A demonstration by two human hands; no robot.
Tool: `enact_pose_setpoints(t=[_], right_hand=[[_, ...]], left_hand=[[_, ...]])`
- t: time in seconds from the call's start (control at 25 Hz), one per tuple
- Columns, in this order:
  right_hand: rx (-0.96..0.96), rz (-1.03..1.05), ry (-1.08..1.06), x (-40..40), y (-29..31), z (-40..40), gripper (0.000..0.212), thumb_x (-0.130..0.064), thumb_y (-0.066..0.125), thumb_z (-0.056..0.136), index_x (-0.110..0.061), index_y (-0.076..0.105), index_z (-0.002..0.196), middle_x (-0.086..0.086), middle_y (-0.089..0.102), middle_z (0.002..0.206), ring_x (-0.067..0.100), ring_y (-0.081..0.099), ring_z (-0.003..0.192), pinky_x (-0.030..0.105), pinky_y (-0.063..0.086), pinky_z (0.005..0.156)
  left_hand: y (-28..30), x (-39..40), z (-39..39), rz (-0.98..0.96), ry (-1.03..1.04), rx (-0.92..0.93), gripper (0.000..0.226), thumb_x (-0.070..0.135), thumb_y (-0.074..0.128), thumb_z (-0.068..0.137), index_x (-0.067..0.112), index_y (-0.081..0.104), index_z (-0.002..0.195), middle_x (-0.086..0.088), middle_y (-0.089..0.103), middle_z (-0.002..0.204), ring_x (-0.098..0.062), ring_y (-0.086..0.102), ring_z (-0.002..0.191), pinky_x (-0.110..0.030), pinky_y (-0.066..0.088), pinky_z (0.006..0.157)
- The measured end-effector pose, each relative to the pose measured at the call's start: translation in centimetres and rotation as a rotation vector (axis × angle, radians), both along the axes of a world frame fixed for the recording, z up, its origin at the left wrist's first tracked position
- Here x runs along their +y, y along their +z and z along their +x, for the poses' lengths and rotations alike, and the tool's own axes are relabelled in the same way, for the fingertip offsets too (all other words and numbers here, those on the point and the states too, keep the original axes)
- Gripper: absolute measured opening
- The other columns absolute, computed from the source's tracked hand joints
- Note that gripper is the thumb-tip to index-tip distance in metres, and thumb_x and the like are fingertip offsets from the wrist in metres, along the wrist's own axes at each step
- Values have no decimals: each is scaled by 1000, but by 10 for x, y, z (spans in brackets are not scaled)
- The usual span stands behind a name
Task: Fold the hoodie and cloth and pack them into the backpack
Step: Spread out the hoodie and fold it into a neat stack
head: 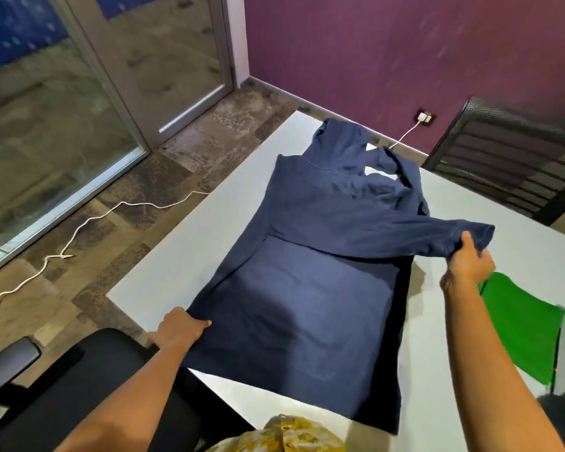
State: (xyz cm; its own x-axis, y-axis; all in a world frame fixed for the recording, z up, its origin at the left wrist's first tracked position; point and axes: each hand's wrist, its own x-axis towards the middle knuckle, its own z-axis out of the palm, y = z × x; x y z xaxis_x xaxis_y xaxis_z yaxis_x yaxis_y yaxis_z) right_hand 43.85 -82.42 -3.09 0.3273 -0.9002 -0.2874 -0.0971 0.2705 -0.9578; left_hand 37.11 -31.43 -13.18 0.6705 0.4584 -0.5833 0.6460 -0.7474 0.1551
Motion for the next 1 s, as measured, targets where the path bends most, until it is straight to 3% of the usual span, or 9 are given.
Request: enact_pose_setpoints(t=[0.08, 0.24, 0.32, 0.48, 0.6, 0.68, 0.76, 0.88, 1.0], right_hand=[[92, -5, 66, -14, 2, -15, 14, -26, 70, 89, -14, 64, 87, -2, 64, 83, 15, 59, 75, 22, 52, 59], [152, -57, 171, -30, 13, -19, 27, -29, 70, 88, -14, 56, 70, 0, 56, 73, 16, 51, 69, 30, 43, 67], [95, -88, 197, -47, 30, -17, 31, -29, 72, 84, -19, 52, 62, -5, 51, 66, 9, 45, 60, 32, 43, 67], [-129, -170, 139, -103, 70, -8, 14, -26, 71, 79, -20, 64, 68, -9, 64, 75, 4, 57, 64, 28, 50, 64], [-159, -227, 152, -131, 88, -2, 17, -26, 69, 82, -12, 66, 73, -11, 61, 70, 8, 56, 70, 26, 49, 63], [-81, -241, 207, -136, 90, -2, 18, -27, 68, 84, -12, 64, 76, -9, 58, 72, 8, 56, 69, 25, 49, 62], [-36, -234, 232, -137, 87, 2, 21, -27, 68, 83, -19, 57, 67, -7, 57, 72, 11, 56, 71, 27, 49, 63], [31, -251, 287, -140, 98, 12, 30, -23, 67, 83, -21, 47, 61, -7, 50, 67, 9, 51, 63, 28, 48, 61], [9, -326, 283, -168, 120, 41, 29, -28, 69, 67, -18, 44, 59, 1, 48, 69, 13, 46, 61, 30, 42, 58]], left_hand=[[10, -21, -10, 132, -105, -89, 39, 29, 69, 84, 12, 53, 116, -12, 64, 116, -35, 63, 107, -40, 49, 87], [21, -58, -26, 205, -287, -211, 20, 16, 55, 93, 15, 51, 112, -7, 65, 110, -31, 67, 96, -39, 50, 76], [29, -72, -32, 194, -343, -201, 17, 14, 54, 93, 18, 52, 109, -5, 65, 108, -28, 67, 94, -36, 49, 75], [43, -110, -40, 44, -403, -341, 14, 9, 52, 83, 17, 41, 82, -4, 59, 82, -31, 62, 76, -34, 40, 63], [40, -145, -57, -37, -465, -436, 22, 21, 62, 85, 18, 48, 101, -1, 58, 96, -28, 61, 88, -37, 47, 68], [29, -155, -75, 63, -483, -259, 53, 30, 70, 82, 18, 42, 126, -1, 51, 121, -25, 55, 112, -41, 51, 81], [18, -155, -90, 161, -476, -75, 60, 34, 70, 81, 18, 39, 131, -1, 49, 128, -25, 51, 120, -41, 48, 88], [20, -159, -96, 76, -503, -57, 19, 26, 57, 84, 18, 50, 100, -2, 63, 107, -26, 61, 101, -36, 46, 78], [42, -182, -82, -56, -463, -179, 12, 26, 54, 81, 16, 47, 82, 1, 58, 80, -25, 57, 76, -31, 39, 66]])
